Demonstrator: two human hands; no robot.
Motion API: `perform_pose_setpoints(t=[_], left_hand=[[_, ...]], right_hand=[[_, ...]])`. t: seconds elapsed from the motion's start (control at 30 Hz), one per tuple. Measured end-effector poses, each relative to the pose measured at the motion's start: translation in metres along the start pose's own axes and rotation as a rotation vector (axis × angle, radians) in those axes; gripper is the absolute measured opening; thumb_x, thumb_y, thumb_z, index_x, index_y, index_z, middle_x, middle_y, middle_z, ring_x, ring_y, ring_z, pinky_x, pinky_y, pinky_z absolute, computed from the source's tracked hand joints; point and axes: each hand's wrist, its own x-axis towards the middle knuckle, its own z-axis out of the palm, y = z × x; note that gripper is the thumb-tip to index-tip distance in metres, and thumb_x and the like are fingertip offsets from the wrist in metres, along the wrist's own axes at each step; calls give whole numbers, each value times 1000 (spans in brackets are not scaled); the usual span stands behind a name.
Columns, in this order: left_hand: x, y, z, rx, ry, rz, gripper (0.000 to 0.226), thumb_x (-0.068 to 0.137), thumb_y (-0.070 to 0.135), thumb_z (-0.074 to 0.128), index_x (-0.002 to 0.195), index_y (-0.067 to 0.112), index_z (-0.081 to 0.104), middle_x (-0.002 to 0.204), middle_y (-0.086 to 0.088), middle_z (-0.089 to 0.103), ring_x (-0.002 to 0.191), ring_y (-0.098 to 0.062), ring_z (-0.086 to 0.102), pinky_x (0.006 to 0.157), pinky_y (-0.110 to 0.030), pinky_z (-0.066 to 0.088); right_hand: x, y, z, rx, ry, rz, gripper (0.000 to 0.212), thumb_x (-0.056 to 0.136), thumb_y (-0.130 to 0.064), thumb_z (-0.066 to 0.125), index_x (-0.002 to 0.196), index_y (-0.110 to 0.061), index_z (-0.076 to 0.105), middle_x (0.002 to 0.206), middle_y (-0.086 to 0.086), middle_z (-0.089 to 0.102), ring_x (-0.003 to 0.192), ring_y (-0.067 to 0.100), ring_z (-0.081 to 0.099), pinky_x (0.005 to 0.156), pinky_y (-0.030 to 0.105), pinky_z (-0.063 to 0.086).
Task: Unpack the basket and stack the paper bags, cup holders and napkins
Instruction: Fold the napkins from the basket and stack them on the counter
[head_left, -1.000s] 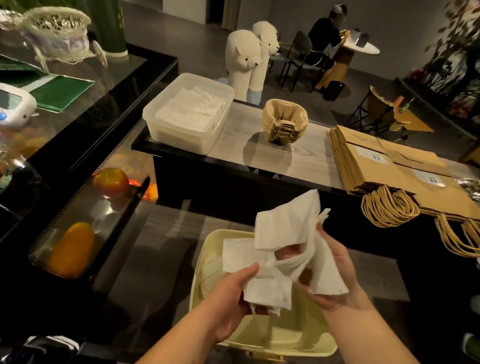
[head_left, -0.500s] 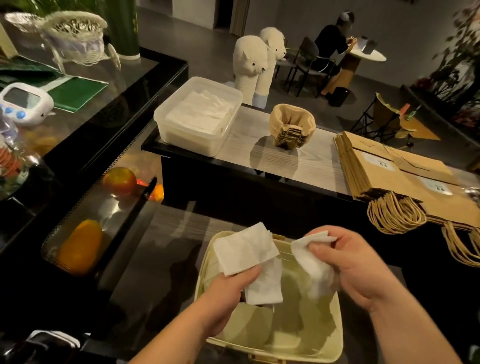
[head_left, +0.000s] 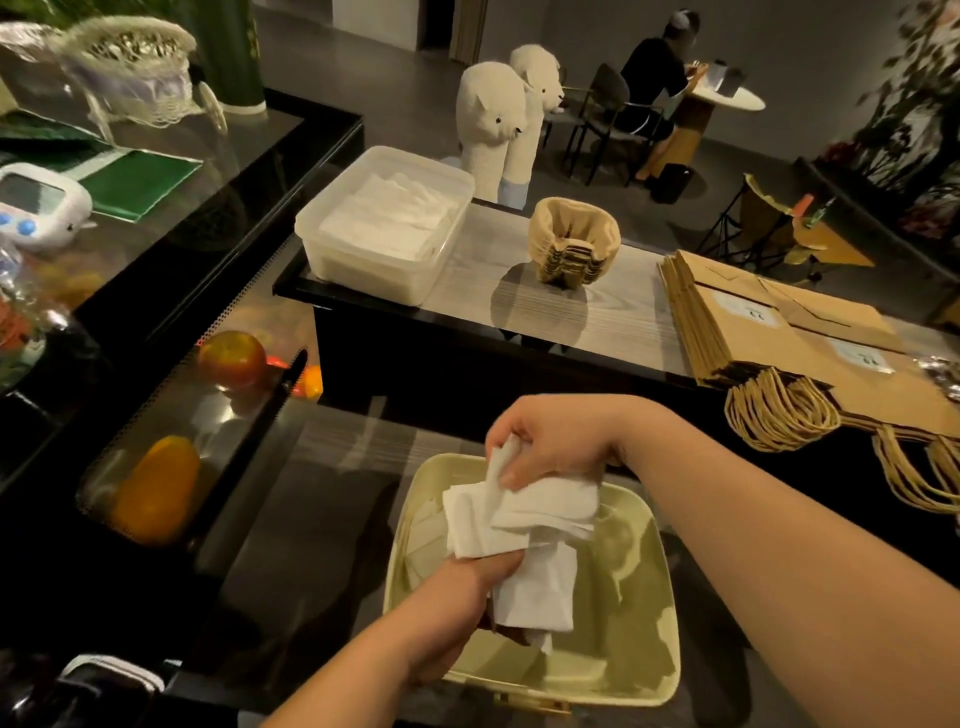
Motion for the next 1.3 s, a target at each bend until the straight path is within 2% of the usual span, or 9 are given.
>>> perform_pose_setpoints(t=[0.17, 0.4, 0.57, 0.7, 0.77, 0.9, 1.03, 1.2, 1.3], left_hand=[[-5, 6, -10, -32, -8, 4, 29, 106, 19, 49, 133, 13, 59, 118, -12, 75, 99, -33, 72, 64, -41, 60], [-10, 11, -9, 71, -26, 23, 21, 106, 15, 48, 119, 17, 64, 105, 0, 77, 90, -21, 73, 66, -34, 60], [-9, 12, -4, 112, -32, 16, 27, 105, 16, 51, 129, 14, 62, 106, -1, 78, 90, -23, 73, 68, -35, 59], [-10, 14, -6, 129, -51, 10, 24, 105, 22, 52, 127, 25, 61, 117, 1, 75, 106, -25, 71, 78, -38, 60], [-11, 14, -7, 134, -75, 16, 27, 105, 23, 52, 130, 27, 59, 120, 2, 74, 110, -26, 70, 83, -41, 60], [-10, 12, -9, 102, -141, -8, 40, 98, 27, 62, 138, 23, 57, 126, -3, 73, 117, -31, 68, 84, -43, 59], [-9, 10, -13, -9, -162, -70, 51, 87, 29, 74, 135, 17, 59, 119, -10, 75, 106, -30, 72, 78, -42, 59], [-10, 11, -19, -239, -230, -35, 57, 80, 26, 72, 133, 5, 65, 120, -20, 71, 89, -32, 69, 73, -44, 56], [-10, 14, -14, -207, -202, 12, 52, 89, 26, 58, 138, 11, 60, 120, -17, 72, 86, -28, 70, 71, -43, 57]], right_hand=[[-10, 4, 7, -46, -34, 12, 16, 91, -28, 73, 88, -43, 67, 94, -15, 72, 91, 5, 69, 82, 21, 54], [-28, -26, -19, 137, 70, -124, 11, 90, -20, 75, 98, -25, 69, 97, 2, 73, 87, 18, 71, 77, 35, 60], [-8, -22, 15, 17, 58, -92, 13, 87, -27, 77, 93, -34, 67, 93, -12, 68, 85, 7, 67, 74, 28, 57], [-4, -2, 33, -48, 136, -15, 44, 87, -41, 75, 126, -36, 56, 114, -19, 55, 99, 2, 56, 83, 19, 47], [-4, 5, 30, -30, 39, 48, 49, 91, -51, 68, 133, -28, 56, 118, -13, 60, 103, 7, 60, 84, 18, 48], [-1, 20, 25, 212, -200, 75, 35, 98, -44, 62, 105, -11, 70, 101, 3, 75, 92, 20, 73, 81, 28, 58], [-2, 32, 32, 493, 37, 40, 24, 94, -20, 70, 115, -8, 69, 113, 15, 74, 105, 33, 72, 94, 47, 59], [-40, 47, 22, 1157, 534, -120, 34, 82, -5, 70, 116, -12, 67, 103, 11, 76, 93, 25, 75, 78, 40, 63], [-62, 57, 30, 1343, 622, -244, 40, 70, -17, 85, 108, -12, 72, 96, 9, 76, 89, 24, 75, 71, 36, 63]])
